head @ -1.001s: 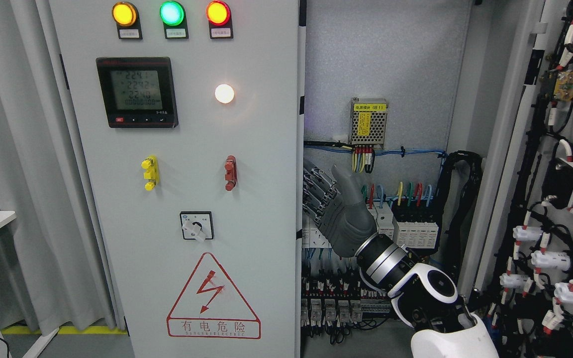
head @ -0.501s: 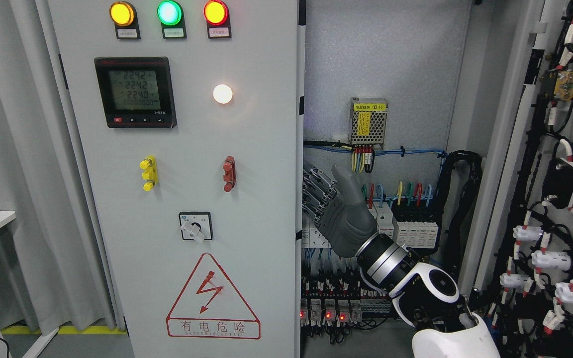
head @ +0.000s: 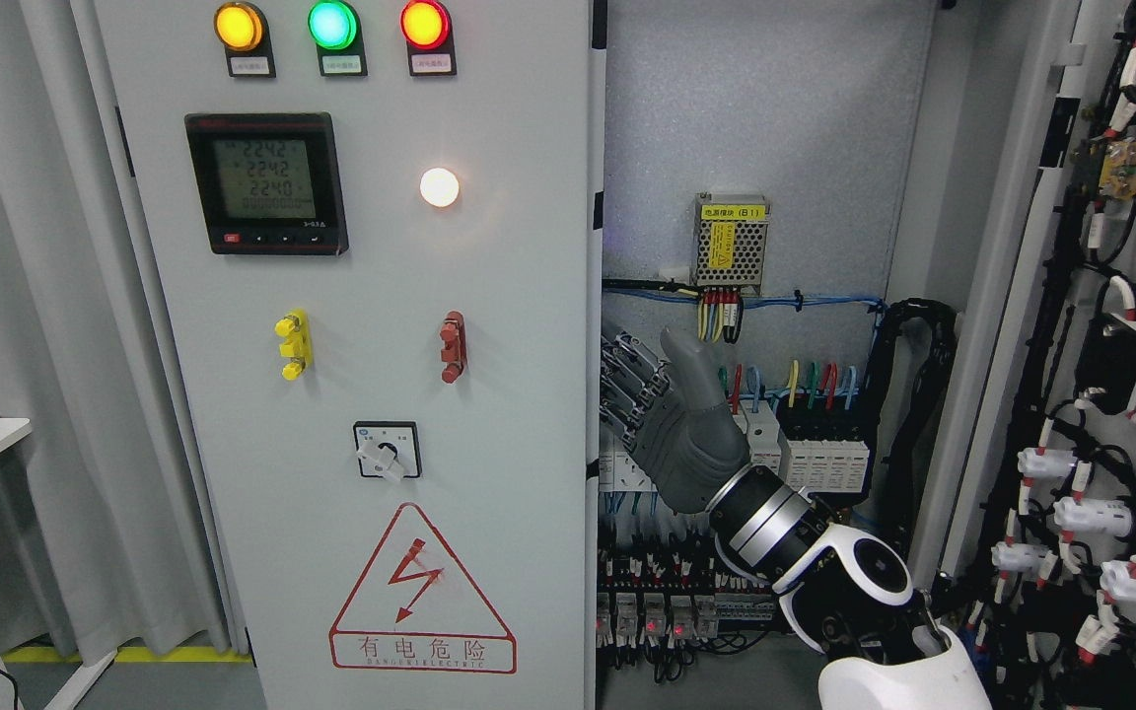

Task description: Open door with both hands

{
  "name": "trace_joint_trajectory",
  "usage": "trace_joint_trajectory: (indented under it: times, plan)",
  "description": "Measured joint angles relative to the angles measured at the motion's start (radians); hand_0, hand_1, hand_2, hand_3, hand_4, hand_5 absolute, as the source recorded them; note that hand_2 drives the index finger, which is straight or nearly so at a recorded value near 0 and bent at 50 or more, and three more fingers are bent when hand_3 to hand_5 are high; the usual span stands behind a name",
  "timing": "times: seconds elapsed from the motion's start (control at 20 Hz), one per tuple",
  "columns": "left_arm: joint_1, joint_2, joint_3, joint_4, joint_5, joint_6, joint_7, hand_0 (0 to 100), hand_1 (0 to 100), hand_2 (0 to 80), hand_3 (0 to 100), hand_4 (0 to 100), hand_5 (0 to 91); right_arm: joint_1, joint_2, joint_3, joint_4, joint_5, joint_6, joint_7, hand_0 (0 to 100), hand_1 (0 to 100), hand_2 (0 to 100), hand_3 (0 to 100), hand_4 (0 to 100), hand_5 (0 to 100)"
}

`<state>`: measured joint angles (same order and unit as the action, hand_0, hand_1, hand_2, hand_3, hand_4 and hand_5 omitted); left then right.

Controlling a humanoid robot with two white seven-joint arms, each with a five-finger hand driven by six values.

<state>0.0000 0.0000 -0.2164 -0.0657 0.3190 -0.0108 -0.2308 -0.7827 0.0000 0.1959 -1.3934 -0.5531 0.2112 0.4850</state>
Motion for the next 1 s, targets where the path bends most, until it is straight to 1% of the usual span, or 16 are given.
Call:
trace_joint_trajectory:
  times: [0.15,0.2,0.25,0.35,0.55,1.0]
  plan:
    - [0.000,0.000,0.000,0.000,0.000,-0.001,0.000,29,0,2.7,3,4,0.0,0.010,0.000,0.000,-0.008,0.000,0.000,0.000,22,0,0,0,0,0]
    - [0.000,0.000,0.000,0.000,0.000,-0.001,0.000,29,0,2.7,3,4,0.0,0.013,0.000,0.001,-0.010,-0.001,0.003,0.018,22,0,0,0,0,0]
    - [0.000,0.001,0.000,0.000,0.000,-0.001,-0.001,29,0,2.7,3,3,0.0,0.015,0.001,0.002,-0.012,-0.001,0.005,0.027,22,0,0,0,0,0]
    - [-0.009,0.007,0.000,0.000,0.000,-0.001,-0.001,29,0,2.7,3,4,0.0,0.019,0.000,0.001,-0.017,-0.001,0.005,0.031,22,0,0,0,0,0]
    - [-0.024,0.015,0.001,0.000,0.000,-0.003,-0.002,29,0,2.7,3,4,0.0,0.023,0.000,0.001,-0.026,-0.002,0.005,0.013,22,0,0,0,0,0]
    - [-0.037,0.013,0.000,0.000,0.000,-0.008,-0.005,29,0,2.7,3,4,0.0,0.038,0.000,0.010,-0.071,-0.001,0.002,-0.004,22,0,0,0,0,0]
